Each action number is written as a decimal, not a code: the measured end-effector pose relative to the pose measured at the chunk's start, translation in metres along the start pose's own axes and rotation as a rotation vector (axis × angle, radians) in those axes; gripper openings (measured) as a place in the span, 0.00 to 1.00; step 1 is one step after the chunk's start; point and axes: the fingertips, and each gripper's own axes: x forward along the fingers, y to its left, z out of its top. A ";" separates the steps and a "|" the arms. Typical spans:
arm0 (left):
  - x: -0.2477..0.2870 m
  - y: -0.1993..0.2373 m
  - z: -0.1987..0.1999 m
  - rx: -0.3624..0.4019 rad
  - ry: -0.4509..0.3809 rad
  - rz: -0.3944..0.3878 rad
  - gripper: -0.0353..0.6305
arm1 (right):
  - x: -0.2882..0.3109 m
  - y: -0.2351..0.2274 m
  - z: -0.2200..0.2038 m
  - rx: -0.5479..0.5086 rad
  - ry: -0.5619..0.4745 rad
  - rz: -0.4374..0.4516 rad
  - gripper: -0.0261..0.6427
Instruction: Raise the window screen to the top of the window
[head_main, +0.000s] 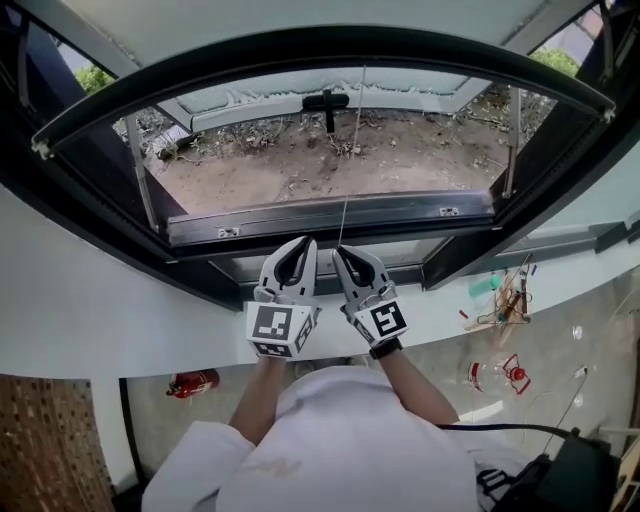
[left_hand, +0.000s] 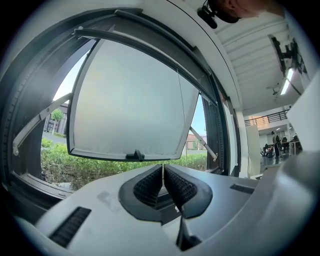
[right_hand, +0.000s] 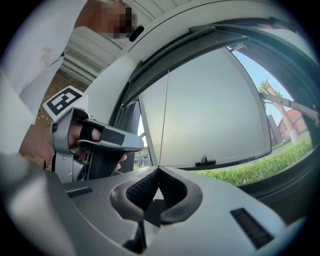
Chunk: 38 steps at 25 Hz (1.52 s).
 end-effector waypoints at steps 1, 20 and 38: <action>0.001 0.001 0.000 -0.001 -0.001 0.001 0.07 | 0.002 -0.002 0.005 -0.002 -0.008 -0.002 0.04; 0.013 0.004 0.016 -0.033 -0.045 -0.010 0.07 | 0.017 -0.013 0.075 -0.003 -0.149 0.006 0.04; 0.007 0.006 0.037 -0.031 -0.069 -0.019 0.07 | 0.008 -0.010 0.201 0.072 -0.443 0.087 0.04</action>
